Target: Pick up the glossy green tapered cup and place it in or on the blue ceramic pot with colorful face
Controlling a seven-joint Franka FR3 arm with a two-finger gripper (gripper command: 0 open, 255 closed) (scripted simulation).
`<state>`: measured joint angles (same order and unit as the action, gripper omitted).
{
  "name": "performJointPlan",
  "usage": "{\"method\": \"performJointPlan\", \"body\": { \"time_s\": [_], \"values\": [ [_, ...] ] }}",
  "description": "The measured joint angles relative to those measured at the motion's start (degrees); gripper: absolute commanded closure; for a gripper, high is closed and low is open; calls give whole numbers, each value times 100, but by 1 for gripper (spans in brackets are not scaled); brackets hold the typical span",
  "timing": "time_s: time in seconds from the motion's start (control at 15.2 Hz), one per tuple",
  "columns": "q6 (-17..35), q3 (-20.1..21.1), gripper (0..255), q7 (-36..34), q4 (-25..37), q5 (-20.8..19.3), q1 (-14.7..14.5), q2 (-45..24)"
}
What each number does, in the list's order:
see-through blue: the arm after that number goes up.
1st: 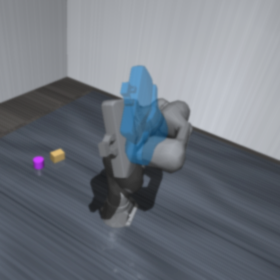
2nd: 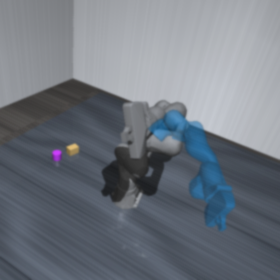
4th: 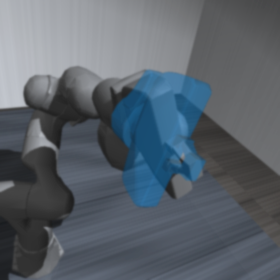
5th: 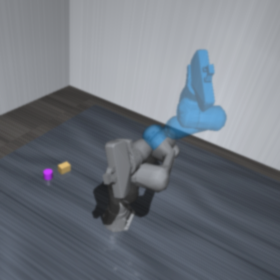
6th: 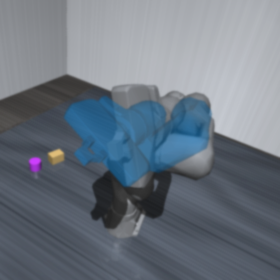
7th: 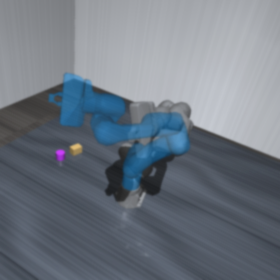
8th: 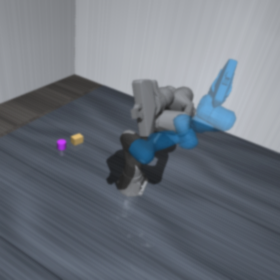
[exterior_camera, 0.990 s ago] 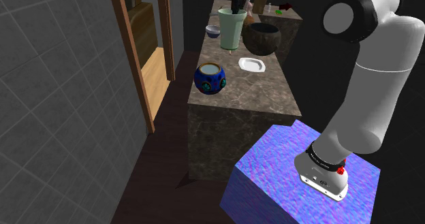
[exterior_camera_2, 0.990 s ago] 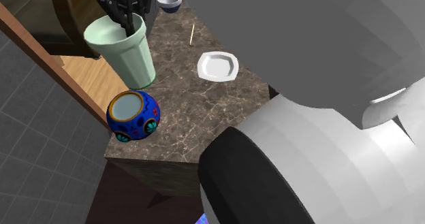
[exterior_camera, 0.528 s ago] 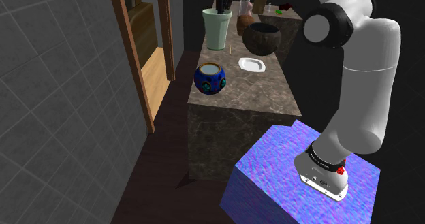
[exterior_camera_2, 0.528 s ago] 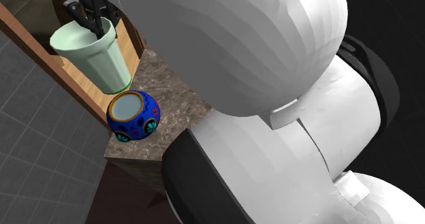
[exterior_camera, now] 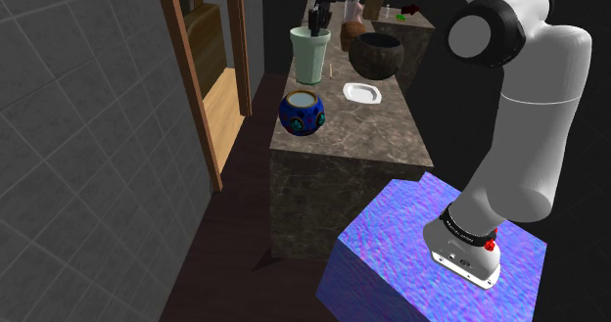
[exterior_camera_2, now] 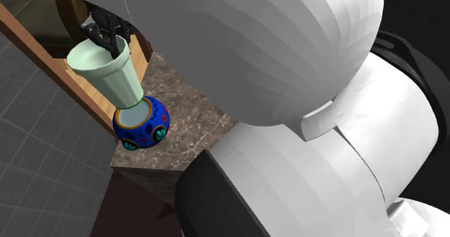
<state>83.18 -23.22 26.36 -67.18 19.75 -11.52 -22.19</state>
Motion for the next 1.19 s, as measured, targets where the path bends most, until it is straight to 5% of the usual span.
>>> {"method": "performJointPlan", "body": {
  "time_s": [0.73,1.19],
  "values": [
    [939,4,255,163,-1154,-77,-179,206],
    [1030,4,255,181,-1267,-84,-193,230]
  ]
}}
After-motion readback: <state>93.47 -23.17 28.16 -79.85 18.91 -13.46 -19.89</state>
